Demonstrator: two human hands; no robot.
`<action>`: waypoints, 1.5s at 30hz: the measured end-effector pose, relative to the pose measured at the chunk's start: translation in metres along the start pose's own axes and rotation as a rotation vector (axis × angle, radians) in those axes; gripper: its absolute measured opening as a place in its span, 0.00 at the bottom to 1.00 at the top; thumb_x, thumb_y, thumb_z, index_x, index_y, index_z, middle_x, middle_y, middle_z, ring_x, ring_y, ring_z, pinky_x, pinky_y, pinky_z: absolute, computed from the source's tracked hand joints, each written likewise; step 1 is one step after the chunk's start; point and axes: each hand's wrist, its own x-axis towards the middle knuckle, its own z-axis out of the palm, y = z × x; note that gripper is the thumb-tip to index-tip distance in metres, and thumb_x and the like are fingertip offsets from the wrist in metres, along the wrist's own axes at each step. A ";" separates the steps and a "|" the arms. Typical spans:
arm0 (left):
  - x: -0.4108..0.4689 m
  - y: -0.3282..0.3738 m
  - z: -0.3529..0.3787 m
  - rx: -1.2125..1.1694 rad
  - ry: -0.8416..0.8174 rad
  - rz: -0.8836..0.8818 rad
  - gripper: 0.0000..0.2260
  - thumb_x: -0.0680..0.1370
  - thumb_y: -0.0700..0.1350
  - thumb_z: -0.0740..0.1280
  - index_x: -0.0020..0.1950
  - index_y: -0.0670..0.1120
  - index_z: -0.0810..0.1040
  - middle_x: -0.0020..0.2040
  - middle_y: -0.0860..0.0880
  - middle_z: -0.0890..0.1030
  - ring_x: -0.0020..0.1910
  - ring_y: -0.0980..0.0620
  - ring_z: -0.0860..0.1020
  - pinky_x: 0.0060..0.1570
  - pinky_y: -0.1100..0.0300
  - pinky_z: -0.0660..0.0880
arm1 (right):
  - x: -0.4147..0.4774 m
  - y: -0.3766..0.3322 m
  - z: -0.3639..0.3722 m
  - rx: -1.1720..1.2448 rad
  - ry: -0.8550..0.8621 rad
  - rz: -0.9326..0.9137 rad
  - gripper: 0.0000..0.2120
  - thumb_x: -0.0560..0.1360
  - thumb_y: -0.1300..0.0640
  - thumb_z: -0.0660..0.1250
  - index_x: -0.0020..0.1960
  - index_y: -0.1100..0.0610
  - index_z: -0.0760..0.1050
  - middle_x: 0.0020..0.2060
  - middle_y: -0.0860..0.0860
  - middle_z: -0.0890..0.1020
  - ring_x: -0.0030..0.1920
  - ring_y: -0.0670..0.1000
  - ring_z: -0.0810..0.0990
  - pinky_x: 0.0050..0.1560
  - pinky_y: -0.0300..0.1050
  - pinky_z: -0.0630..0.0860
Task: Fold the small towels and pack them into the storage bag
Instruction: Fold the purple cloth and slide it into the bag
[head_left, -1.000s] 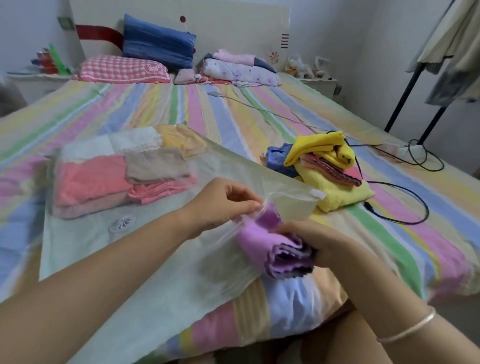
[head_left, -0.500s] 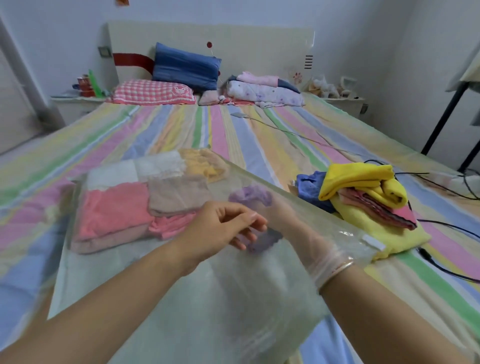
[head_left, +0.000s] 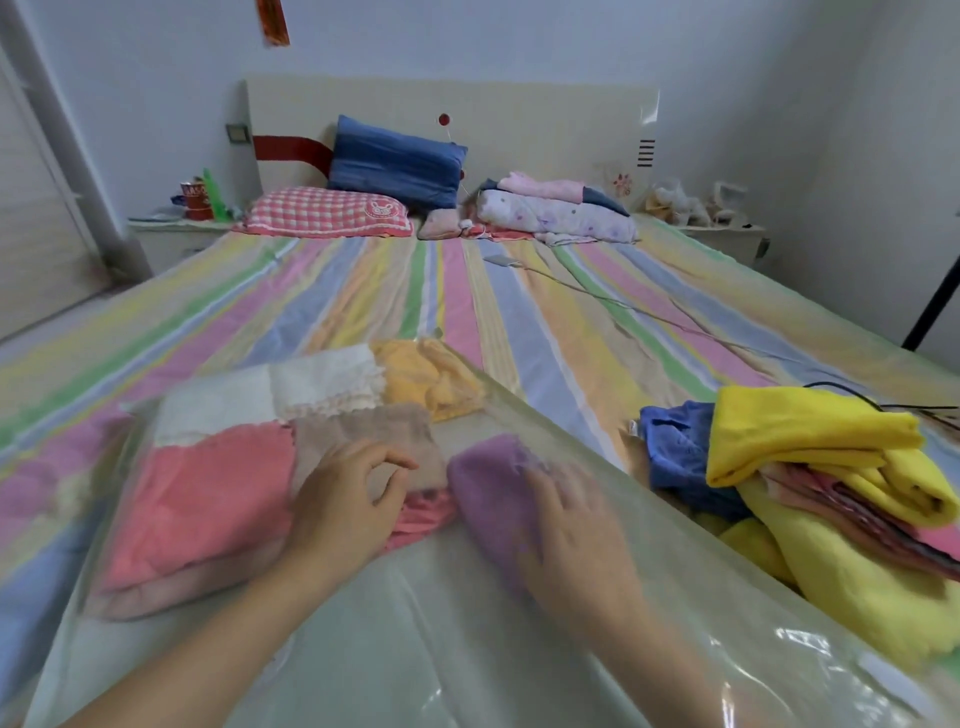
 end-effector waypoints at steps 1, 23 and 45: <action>0.003 -0.002 0.002 0.038 -0.020 0.043 0.09 0.72 0.48 0.63 0.46 0.53 0.82 0.49 0.57 0.82 0.51 0.52 0.78 0.55 0.62 0.71 | -0.012 -0.003 -0.001 -0.053 -0.006 -0.096 0.32 0.68 0.44 0.64 0.71 0.51 0.68 0.71 0.54 0.69 0.71 0.61 0.66 0.67 0.59 0.64; 0.026 -0.041 0.037 0.477 -0.432 -0.041 0.51 0.57 0.78 0.25 0.78 0.60 0.41 0.79 0.58 0.42 0.77 0.57 0.39 0.76 0.45 0.41 | 0.101 -0.017 0.067 0.222 -0.207 -0.260 0.35 0.68 0.57 0.50 0.76 0.59 0.58 0.71 0.53 0.69 0.72 0.54 0.65 0.74 0.59 0.50; 0.025 -0.044 0.042 0.450 -0.426 -0.061 0.54 0.55 0.79 0.25 0.78 0.59 0.41 0.79 0.54 0.41 0.77 0.57 0.38 0.76 0.45 0.40 | 0.141 -0.004 0.100 -0.065 -0.344 -0.148 0.38 0.68 0.41 0.37 0.78 0.45 0.49 0.78 0.53 0.48 0.78 0.57 0.45 0.76 0.57 0.48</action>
